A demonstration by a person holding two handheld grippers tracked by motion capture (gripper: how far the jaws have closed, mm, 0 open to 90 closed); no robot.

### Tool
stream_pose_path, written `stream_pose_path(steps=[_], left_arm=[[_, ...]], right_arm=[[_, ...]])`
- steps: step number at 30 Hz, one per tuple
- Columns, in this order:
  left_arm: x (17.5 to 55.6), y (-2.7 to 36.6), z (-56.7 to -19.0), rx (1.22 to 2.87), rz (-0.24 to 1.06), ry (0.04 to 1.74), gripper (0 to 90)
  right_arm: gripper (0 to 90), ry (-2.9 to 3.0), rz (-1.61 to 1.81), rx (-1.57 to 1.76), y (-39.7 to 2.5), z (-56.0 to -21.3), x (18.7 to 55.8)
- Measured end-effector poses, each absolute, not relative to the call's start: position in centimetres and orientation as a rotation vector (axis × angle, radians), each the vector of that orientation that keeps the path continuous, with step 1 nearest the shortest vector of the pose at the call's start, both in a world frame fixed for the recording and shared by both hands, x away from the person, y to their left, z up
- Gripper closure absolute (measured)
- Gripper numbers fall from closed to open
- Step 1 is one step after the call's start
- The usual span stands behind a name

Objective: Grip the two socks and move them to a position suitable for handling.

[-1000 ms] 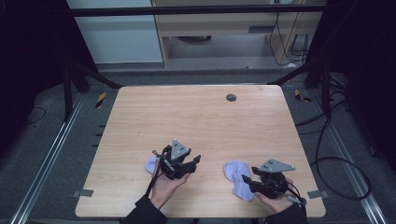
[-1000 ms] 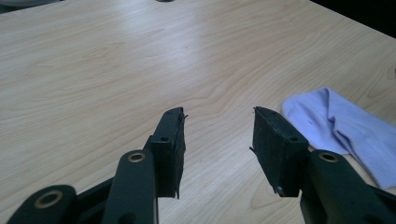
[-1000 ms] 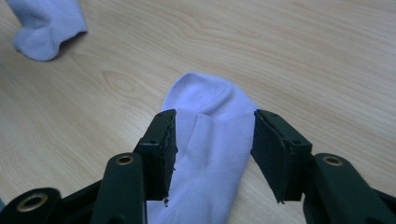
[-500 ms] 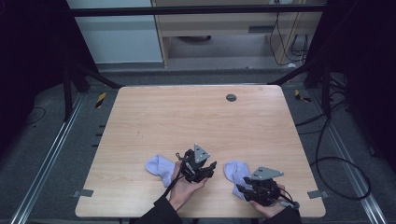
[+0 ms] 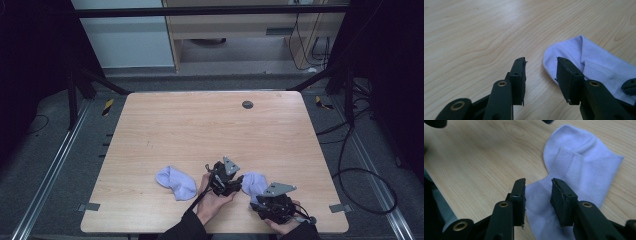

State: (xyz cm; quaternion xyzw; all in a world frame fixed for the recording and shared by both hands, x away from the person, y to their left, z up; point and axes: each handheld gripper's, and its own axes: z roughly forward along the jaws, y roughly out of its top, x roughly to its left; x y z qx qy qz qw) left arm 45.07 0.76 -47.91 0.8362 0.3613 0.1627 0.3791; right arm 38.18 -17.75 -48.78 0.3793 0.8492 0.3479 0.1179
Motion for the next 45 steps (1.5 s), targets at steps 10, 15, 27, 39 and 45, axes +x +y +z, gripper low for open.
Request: stream_pose_path(steps=[10,15,27,39,45], left_arm=[[45.3,-0.1,-49.0,2.168,0.397,0.929,62.3],[45.5,-0.3,-49.5,2.178,0.374,0.927,67.0],[45.6,-0.3,-49.8,2.182,0.343,0.949,81.8],[45.3,-0.5,-49.8,2.180,0.362,0.943,89.0],[45.2,-0.3,-49.7,2.180,0.359,0.939,89.1]], right_arm=[[66.9,2.533,0.995,1.079,-17.4,-49.2,38.2],[70.9,2.542,0.994,1.082,-17.4,-49.3,38.2],[87.5,2.549,0.987,1.088,-17.5,-49.2,38.3],[89.8,2.495,1.029,1.093,-18.1,-48.2,38.2],[89.8,2.425,1.085,1.117,-18.8,-47.7,38.1]])
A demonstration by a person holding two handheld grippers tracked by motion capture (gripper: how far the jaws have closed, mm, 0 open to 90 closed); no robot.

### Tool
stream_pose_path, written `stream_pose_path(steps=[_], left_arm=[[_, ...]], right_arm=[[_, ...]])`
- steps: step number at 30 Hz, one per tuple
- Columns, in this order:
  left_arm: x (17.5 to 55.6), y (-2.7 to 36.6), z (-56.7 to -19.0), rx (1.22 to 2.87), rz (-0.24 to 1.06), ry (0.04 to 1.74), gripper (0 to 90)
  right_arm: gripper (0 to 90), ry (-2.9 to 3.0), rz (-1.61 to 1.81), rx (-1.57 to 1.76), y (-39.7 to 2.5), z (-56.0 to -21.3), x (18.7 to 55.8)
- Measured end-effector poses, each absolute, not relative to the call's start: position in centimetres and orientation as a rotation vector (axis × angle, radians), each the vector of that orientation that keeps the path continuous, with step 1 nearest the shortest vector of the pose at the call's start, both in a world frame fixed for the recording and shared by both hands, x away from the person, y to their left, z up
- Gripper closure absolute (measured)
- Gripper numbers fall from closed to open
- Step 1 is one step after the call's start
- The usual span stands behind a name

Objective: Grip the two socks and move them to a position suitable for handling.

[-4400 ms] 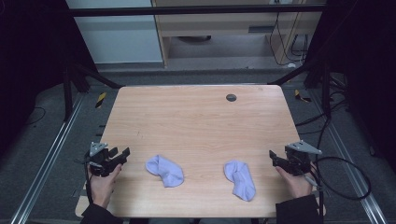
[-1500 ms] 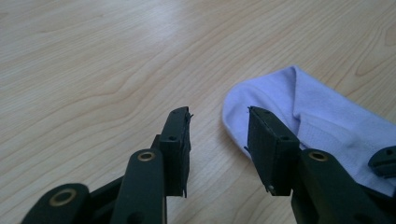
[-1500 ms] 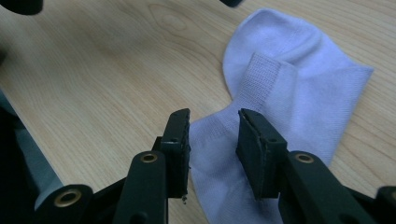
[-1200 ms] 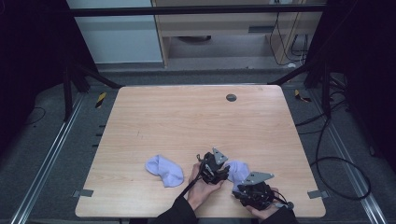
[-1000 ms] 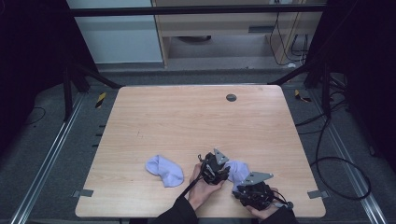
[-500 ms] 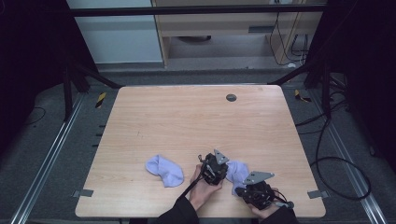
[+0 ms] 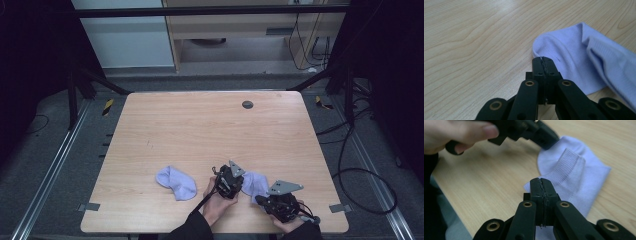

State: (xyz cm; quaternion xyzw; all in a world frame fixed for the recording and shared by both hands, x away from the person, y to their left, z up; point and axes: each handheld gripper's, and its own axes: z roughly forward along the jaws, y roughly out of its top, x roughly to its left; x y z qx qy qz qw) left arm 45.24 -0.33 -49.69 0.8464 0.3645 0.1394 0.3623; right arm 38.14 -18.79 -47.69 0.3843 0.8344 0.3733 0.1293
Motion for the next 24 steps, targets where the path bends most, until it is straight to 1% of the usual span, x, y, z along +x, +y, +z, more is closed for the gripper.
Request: stream_pose_path(steps=[13,24], left_arm=[[44.9,-0.2,-49.4,2.180,0.371,0.928,89.1],[44.8,0.1,-49.3,2.180,0.371,0.931,89.1]], right_arm=[[89.7,2.126,1.102,1.285,-21.8,-46.6,38.3],[89.2,2.024,0.952,1.441,-23.6,-46.8,38.6]])
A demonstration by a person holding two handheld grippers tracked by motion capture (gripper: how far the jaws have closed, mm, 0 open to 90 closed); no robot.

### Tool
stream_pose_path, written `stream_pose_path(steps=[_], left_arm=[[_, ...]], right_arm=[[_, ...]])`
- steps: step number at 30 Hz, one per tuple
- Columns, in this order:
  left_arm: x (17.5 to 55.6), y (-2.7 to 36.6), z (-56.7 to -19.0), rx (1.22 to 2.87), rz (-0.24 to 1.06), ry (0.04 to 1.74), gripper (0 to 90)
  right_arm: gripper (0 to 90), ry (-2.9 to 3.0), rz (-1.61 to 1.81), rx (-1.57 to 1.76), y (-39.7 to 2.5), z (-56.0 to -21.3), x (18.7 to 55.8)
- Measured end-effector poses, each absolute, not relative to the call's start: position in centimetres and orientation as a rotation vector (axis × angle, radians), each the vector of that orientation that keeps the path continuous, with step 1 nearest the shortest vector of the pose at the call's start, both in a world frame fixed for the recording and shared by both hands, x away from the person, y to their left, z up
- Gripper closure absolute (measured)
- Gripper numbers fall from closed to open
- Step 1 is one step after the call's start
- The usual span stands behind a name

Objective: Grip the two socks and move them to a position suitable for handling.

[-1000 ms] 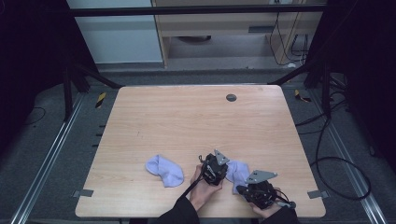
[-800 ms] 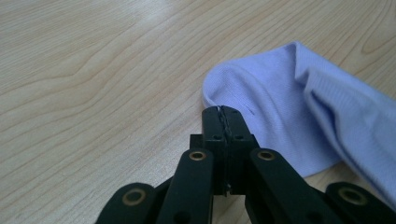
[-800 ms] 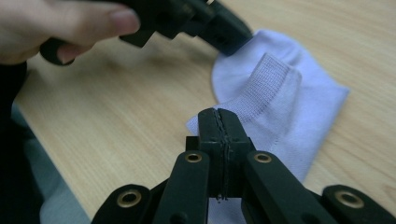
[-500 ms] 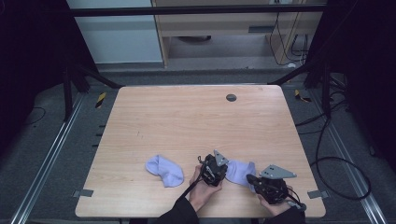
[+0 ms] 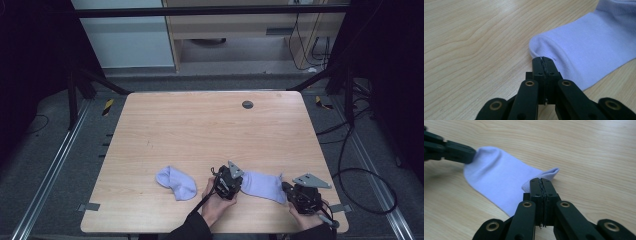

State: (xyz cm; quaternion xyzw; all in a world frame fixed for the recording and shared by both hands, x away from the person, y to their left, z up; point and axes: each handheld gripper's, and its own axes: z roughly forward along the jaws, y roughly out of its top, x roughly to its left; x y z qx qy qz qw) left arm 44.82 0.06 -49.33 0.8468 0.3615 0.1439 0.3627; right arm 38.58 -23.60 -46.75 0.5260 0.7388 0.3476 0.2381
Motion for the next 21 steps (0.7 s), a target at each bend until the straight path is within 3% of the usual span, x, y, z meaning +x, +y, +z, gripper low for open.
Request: stream_pose_path(steps=[17,21], left_arm=[[44.2,-0.1,-49.5,2.187,0.357,0.920,87.8],[44.2,0.0,-49.5,2.189,0.345,0.921,80.9]], right_arm=[[87.6,1.957,0.842,1.506,-25.2,-47.8,40.8],[82.5,1.941,0.814,1.511,-25.7,-48.2,41.1]])
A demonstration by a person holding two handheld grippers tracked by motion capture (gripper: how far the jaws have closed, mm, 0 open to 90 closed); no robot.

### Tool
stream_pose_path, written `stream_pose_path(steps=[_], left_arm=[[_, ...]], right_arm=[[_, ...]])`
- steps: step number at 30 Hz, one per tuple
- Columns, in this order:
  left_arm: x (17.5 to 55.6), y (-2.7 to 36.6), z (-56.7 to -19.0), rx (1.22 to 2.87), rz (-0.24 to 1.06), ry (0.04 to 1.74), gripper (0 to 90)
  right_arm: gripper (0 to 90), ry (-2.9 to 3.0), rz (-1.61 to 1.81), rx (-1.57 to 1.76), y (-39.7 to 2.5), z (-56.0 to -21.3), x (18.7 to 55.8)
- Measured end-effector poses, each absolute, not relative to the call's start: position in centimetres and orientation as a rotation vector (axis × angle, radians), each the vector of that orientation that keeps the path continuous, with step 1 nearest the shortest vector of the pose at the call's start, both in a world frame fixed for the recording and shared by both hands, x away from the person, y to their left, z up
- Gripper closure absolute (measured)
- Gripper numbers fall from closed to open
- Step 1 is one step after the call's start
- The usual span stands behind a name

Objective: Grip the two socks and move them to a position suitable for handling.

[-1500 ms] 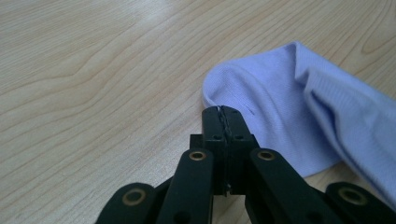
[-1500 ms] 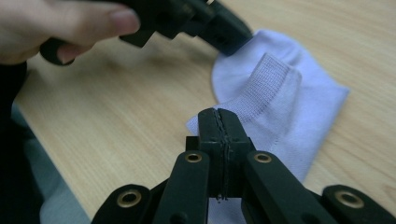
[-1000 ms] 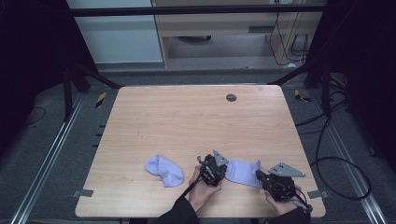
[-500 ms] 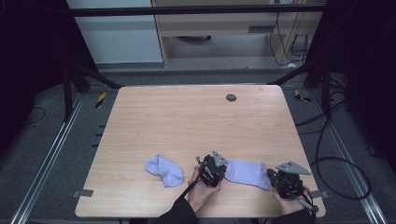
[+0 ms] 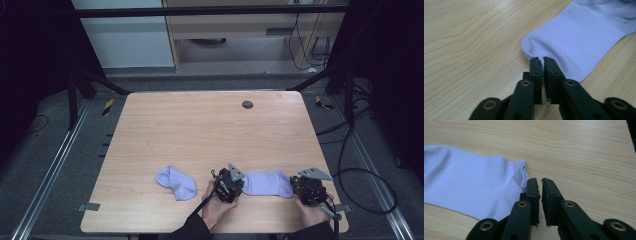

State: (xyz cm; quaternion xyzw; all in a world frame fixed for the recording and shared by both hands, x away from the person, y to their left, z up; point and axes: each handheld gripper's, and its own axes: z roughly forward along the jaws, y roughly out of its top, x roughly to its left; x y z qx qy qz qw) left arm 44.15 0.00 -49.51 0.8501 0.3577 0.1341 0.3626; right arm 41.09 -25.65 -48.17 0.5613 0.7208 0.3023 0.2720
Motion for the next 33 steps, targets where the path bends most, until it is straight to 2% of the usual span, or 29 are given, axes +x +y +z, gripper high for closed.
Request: stream_pose_path(steps=[4,7,11,17,23,24,33], left_arm=[[44.0,0.5,-49.1,2.168,0.346,0.916,73.8],[43.9,1.4,-48.1,2.138,0.358,0.884,64.3],[44.3,3.8,-46.1,2.088,0.374,0.896,59.2],[44.7,7.0,-44.1,2.068,0.433,0.910,53.5],[44.9,12.2,-42.1,2.025,0.522,0.972,50.5],[44.9,12.2,-42.1,2.025,0.522,0.972,50.3],[43.6,20.1,-42.8,1.955,0.579,1.090,48.0]], right_arm=[[79.2,1.923,0.829,1.498,-25.7,-48.1,41.0],[70.4,1.868,0.898,1.463,-25.8,-47.6,40.8],[65.5,1.814,1.005,1.407,-26.0,-46.8,40.7],[58.2,1.819,1.071,1.350,-25.5,-46.0,41.1],[49.0,1.895,1.143,1.260,-23.4,-45.2,41.7],[49.0,1.895,1.143,1.260,-23.4,-45.2,41.7],[41.5,2.020,1.220,1.150,-18.5,-43.7,42.9]])
